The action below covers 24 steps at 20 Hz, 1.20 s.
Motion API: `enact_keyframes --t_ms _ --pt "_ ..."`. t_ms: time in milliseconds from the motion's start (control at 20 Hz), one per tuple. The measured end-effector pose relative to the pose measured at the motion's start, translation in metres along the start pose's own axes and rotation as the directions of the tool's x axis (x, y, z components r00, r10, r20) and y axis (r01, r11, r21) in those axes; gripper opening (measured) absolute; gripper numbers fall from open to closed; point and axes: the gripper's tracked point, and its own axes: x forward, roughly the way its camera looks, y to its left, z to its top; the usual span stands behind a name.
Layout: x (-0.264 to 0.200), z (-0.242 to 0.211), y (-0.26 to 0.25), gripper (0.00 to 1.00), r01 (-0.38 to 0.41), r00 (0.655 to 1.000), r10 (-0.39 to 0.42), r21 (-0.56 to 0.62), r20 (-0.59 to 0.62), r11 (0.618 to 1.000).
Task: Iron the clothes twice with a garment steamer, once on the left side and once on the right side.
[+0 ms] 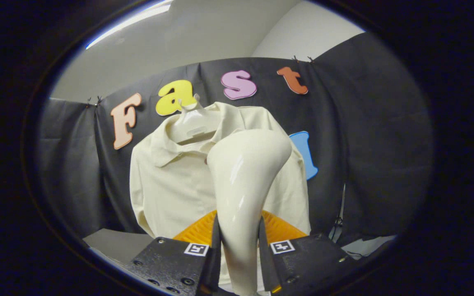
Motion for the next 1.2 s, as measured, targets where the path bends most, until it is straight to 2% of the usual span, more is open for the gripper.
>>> enact_keyframes --t_ms 250,500,850,1200 --pt "0.049 -0.004 -0.029 0.40 0.030 0.999 -0.030 -0.017 -0.028 0.999" --pt "0.074 -0.016 -0.024 0.40 -0.007 0.999 0.007 0.001 -0.039 1.000" --pt "0.081 -0.026 -0.026 0.40 -0.054 0.998 0.057 0.075 -0.032 0.996" --pt "0.075 -0.063 -0.045 0.42 -0.035 0.997 0.044 0.120 -0.070 0.992"
